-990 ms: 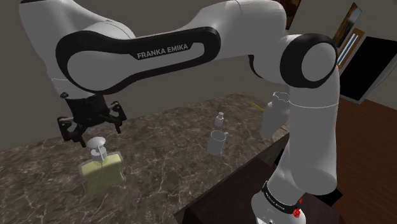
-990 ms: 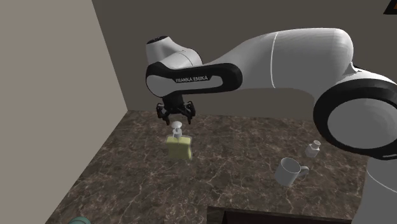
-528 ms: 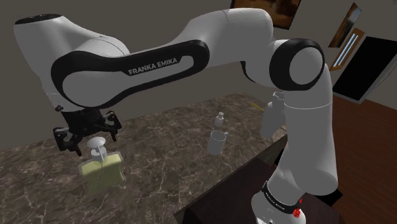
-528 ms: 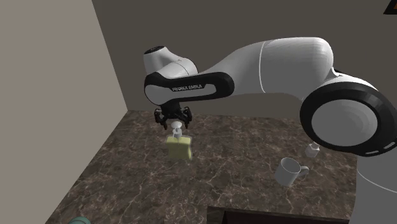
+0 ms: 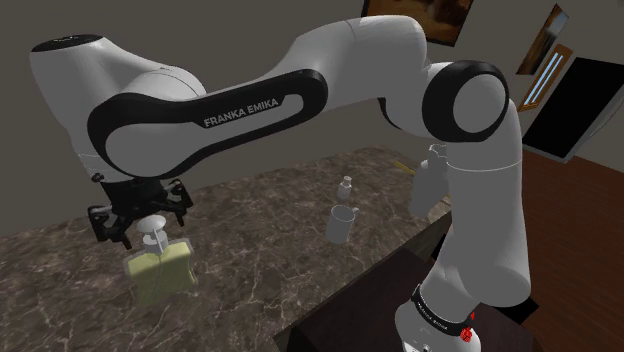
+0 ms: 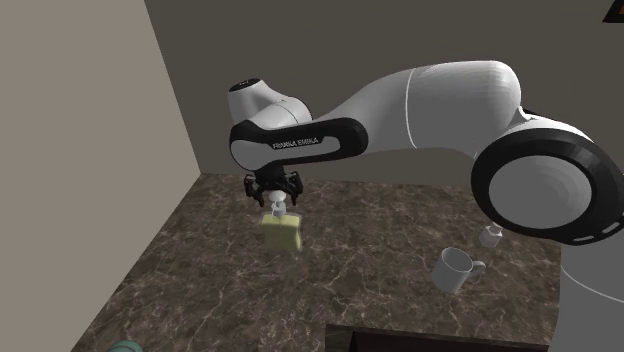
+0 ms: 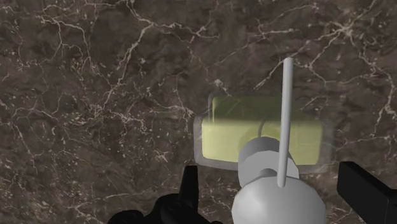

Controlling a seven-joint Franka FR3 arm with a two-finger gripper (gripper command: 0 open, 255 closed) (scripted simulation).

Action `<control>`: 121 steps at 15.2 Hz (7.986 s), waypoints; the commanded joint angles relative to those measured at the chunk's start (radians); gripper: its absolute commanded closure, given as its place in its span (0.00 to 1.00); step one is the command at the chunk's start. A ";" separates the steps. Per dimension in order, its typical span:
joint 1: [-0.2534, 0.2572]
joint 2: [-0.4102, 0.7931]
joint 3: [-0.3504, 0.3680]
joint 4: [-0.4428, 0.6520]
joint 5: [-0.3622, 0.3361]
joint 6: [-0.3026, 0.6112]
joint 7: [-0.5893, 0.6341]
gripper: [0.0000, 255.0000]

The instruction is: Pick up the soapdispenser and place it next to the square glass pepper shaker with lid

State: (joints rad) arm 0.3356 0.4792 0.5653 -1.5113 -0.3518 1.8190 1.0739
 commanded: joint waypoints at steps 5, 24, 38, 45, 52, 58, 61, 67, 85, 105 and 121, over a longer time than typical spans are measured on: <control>0.000 0.000 0.000 0.000 0.000 0.000 0.000 1.00; 0.015 -0.022 0.011 0.145 0.020 -0.160 -0.029 1.00; 0.068 0.010 0.010 0.389 0.006 -0.366 -0.054 1.00; 0.018 -0.066 0.018 0.348 0.039 -0.392 -0.088 1.00; -0.176 -0.374 -0.001 0.008 0.193 -0.299 -0.244 1.00; -0.264 -0.590 -0.080 -0.181 0.290 -0.279 -0.411 1.00; -0.290 -0.680 -0.131 -0.252 0.319 -0.283 -0.495 1.00; -0.328 -0.824 -0.242 -0.358 0.337 -0.304 -0.653 1.00; -0.438 -1.015 -0.581 -0.425 0.220 -0.390 -1.101 1.00; -0.511 -0.998 -0.817 -0.428 0.118 -0.322 -1.388 1.00; -0.522 -1.061 -0.834 -0.693 0.095 -0.120 -1.356 1.00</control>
State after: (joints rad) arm -0.1866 -0.5814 -0.2679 -2.1903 -0.2565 1.6843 -0.2854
